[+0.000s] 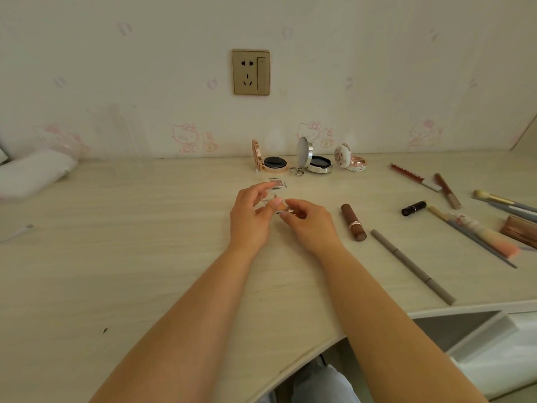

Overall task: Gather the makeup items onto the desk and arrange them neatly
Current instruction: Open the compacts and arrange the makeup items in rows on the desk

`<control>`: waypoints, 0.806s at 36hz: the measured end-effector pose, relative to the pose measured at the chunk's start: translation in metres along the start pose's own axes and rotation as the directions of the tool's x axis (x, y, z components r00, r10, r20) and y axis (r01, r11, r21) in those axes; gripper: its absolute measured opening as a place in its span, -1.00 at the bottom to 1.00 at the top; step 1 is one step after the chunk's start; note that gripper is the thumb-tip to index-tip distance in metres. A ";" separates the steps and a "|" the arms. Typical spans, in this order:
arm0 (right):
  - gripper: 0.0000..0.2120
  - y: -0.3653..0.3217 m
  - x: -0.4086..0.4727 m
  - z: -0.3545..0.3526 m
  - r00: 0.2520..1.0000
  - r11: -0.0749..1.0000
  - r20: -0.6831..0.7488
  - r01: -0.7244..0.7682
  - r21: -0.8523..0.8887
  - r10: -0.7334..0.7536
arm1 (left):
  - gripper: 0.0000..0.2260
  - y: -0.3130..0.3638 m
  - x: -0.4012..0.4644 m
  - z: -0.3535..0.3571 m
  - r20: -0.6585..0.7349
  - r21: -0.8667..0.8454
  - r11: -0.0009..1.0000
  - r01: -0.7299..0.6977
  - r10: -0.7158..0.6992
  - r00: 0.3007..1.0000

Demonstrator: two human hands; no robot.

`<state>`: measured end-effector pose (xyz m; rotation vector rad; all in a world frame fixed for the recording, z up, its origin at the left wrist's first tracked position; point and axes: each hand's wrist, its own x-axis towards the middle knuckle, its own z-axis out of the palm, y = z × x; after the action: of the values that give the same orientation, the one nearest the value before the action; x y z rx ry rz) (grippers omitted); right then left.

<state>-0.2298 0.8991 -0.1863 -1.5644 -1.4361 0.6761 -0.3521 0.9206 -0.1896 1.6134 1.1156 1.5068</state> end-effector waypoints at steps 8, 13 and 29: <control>-0.61 0.000 0.001 0.002 0.998 1.000 -0.063 -0.023 0.020 0.025 | -0.72 0.003 -0.002 -0.002 0.014 -0.084 0.996 0.013 -0.012 1.000; -0.62 0.001 0.001 0.002 0.996 0.999 -0.076 -0.036 0.026 0.038 | -0.79 0.005 -0.001 -0.003 0.020 -0.055 0.997 0.050 -0.049 0.999; -0.64 0.010 0.009 -0.014 0.996 0.906 -0.085 -0.061 -0.419 0.027 | -0.79 -0.002 0.004 0.008 0.130 0.176 0.983 0.057 -0.081 0.988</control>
<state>-0.2116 0.9052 -0.1869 -1.9363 -1.5623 0.3341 -0.3442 0.9255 -0.1907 1.7461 1.2388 1.2644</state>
